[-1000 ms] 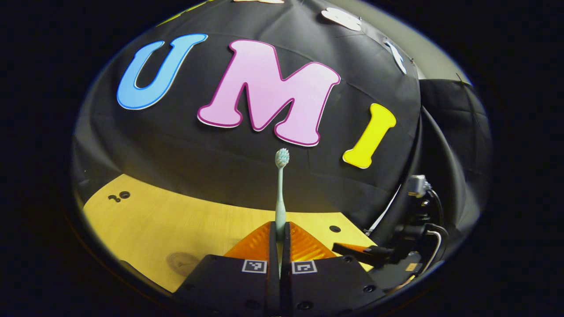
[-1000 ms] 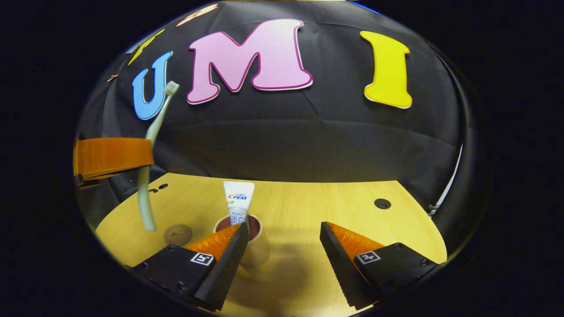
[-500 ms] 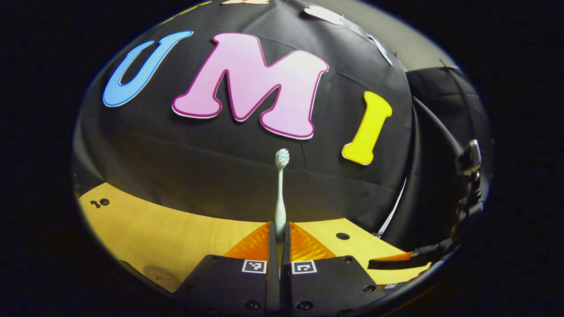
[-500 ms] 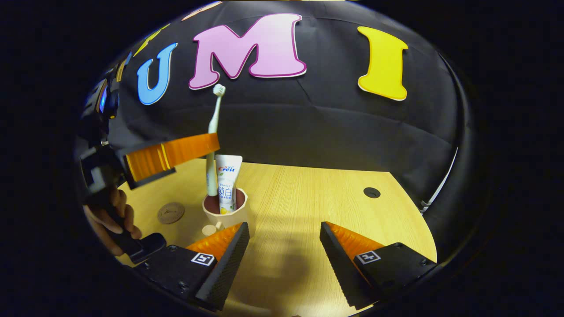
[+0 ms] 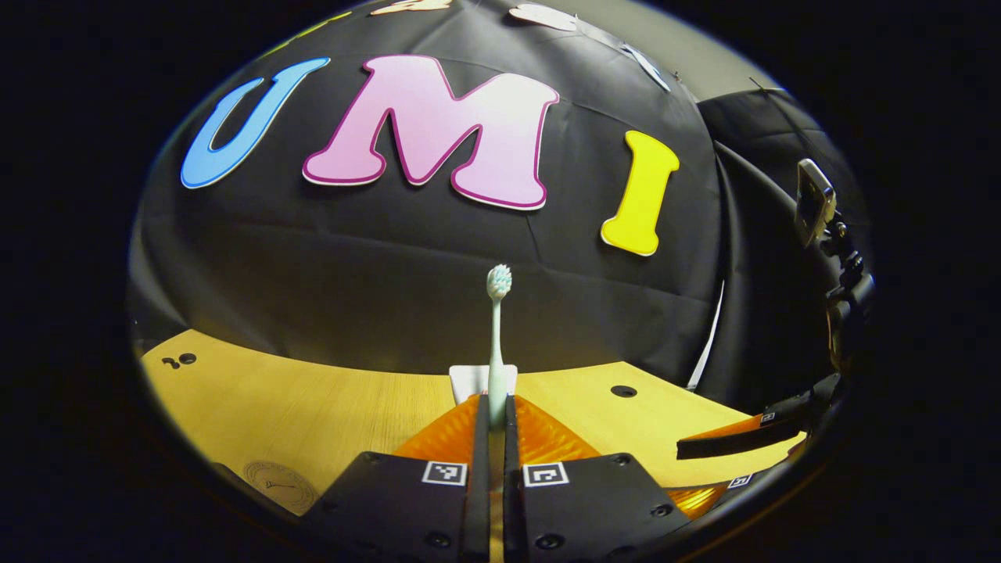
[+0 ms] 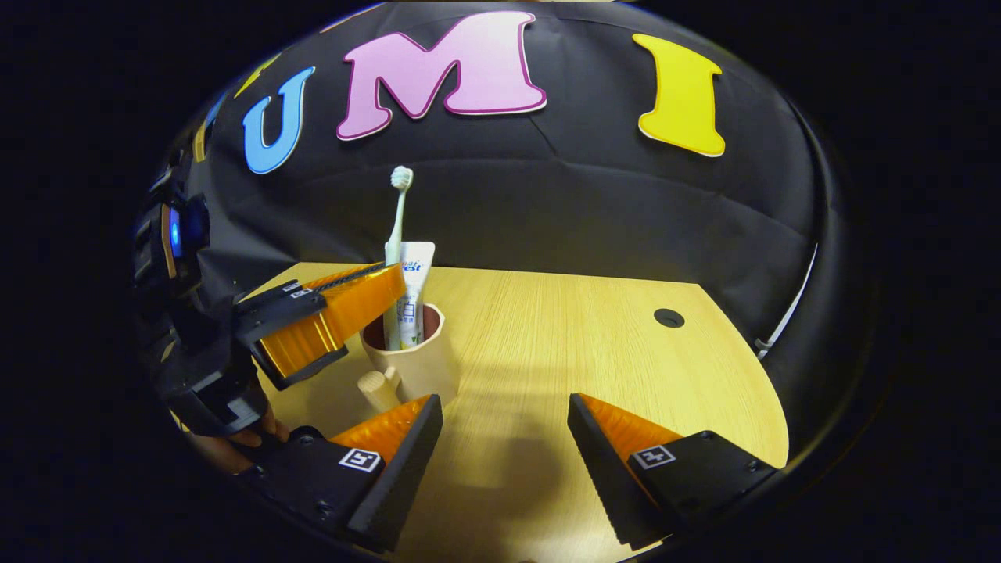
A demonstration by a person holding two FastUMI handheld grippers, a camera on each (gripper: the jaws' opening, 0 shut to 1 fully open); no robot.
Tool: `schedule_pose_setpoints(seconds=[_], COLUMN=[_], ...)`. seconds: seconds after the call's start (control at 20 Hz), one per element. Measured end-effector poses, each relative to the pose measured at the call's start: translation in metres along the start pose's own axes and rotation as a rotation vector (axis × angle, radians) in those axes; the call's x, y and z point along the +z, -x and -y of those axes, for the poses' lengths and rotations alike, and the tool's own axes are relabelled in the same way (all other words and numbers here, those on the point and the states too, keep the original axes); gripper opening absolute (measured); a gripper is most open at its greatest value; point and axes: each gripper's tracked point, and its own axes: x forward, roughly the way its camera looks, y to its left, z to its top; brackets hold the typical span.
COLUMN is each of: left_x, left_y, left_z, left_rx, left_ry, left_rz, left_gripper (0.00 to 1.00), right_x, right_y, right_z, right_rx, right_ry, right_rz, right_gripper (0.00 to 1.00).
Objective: Put the toothbrush and toothpaste on the desktop into the cup, then pick up the cup and place it on the coaster on the desktop.
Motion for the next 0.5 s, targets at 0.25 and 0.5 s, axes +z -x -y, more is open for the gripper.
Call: schedule_pose_setpoints(seconds=[0.25, 0.5], left_x=[-0.003, 0.005], left_y=[0.010, 0.042], left_z=[0.009, 0.003], left_rx=[-0.031, 0.000], left_ry=[-0.047, -0.031], left_rz=[-0.012, -0.040], left_gripper=[0.41, 0.98], right_x=[-0.001, 0.007], right_y=[-0.003, -0.007], right_z=[0.006, 0.005], right_rx=[-0.006, 0.003], right_ry=[0.006, -0.015], right_rz=[-0.002, -0.019], right_gripper=[0.99, 0.99])
